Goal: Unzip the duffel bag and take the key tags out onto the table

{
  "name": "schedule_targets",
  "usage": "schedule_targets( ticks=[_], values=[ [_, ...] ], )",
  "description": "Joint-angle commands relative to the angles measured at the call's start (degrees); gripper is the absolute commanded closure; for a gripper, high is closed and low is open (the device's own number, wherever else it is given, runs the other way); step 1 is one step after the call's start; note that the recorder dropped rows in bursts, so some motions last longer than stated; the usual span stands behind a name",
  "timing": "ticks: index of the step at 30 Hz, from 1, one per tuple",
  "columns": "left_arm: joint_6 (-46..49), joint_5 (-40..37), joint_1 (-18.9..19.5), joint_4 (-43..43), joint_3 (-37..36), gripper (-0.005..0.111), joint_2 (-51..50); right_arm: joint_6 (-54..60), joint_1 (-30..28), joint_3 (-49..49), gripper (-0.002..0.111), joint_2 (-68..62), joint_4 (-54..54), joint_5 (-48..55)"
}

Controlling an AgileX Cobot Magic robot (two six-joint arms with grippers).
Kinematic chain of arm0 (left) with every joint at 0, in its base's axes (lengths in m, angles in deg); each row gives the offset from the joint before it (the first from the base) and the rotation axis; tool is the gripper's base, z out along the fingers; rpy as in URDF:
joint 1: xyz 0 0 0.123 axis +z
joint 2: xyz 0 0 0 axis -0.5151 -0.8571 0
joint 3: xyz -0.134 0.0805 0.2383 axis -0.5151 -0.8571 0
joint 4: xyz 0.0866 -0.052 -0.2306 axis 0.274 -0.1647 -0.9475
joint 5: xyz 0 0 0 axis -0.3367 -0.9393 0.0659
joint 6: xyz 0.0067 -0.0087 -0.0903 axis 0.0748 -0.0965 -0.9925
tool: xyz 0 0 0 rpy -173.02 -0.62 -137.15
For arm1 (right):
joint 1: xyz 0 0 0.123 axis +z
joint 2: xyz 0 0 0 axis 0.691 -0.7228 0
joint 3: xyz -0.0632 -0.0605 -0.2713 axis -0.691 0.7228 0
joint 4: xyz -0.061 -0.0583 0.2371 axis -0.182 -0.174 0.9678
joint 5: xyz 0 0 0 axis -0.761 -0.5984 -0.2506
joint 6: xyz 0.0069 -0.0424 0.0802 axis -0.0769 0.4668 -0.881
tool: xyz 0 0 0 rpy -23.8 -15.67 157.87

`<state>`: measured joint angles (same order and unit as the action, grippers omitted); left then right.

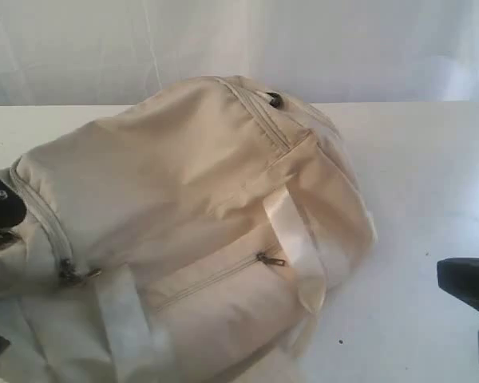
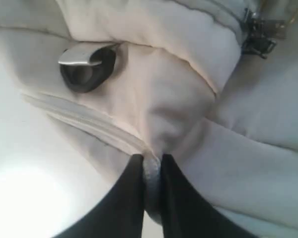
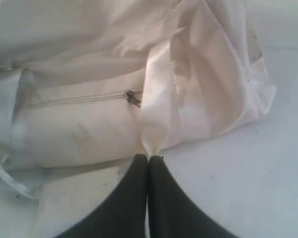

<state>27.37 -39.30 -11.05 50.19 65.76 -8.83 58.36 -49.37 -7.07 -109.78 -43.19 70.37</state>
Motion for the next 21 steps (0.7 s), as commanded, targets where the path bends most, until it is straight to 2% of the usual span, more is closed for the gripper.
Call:
schedule_targets(
  ticks=[1, 5, 7, 8, 9, 11, 16, 18, 21],
  values=[
    [3.6, -8.5, 0.1, 8.0, -0.4, 0.107, 0.5, -0.7, -0.1, -3.8, 0.108, -6.3, 0.2, -2.2],
    [5.6, -5.3, 0.1, 8.1, -0.4, 0.107, 0.5, -0.5, -0.1, -11.0, 0.107, -15.8, 1.6, -2.8],
    [5.5, -4.0, 0.1, 7.2, -0.4, 0.107, 0.5, 1.9, -0.1, -14.9, 0.099, -21.3, 3.8, -1.6],
    [5.5, -3.7, 0.1, 6.8, -0.3, 0.107, 0.5, 3.7, -0.1, -17.1, 0.093, -24.4, 5.6, -0.7],
    [5.5, -2.9, 0.1, 5.8, -0.3, 0.107, 0.5, 7.7, 0.0, -21.0, 0.079, -30.1, 9.5, 1.0],
    [5.5, -1.7, 0.1, 4.6, -0.3, 0.107, 0.5, 11.7, 2.0, -27.0, 0.059, -37.1, 14.7, 1.1],
    [7.0, 0.0, 0.1, 2.7, -0.3, 0.107, 0.5, 21.6, 11.3, -37.2, 0.057, -50.6, 11.8, -5.9],
    [7.0, 0.6, 0.1, 2.7, -0.3, 0.107, 0.5, 21.5, 16.0, -39.3, 0.057, -56.0, 3.1, -14.2],
    [7.0, 1.0, 0.1, 2.4, -0.3, 0.107, 0.5, 19.8, 17.3, -39.5, 0.057, -60.5, 0.0, -17.8]
  ],
)
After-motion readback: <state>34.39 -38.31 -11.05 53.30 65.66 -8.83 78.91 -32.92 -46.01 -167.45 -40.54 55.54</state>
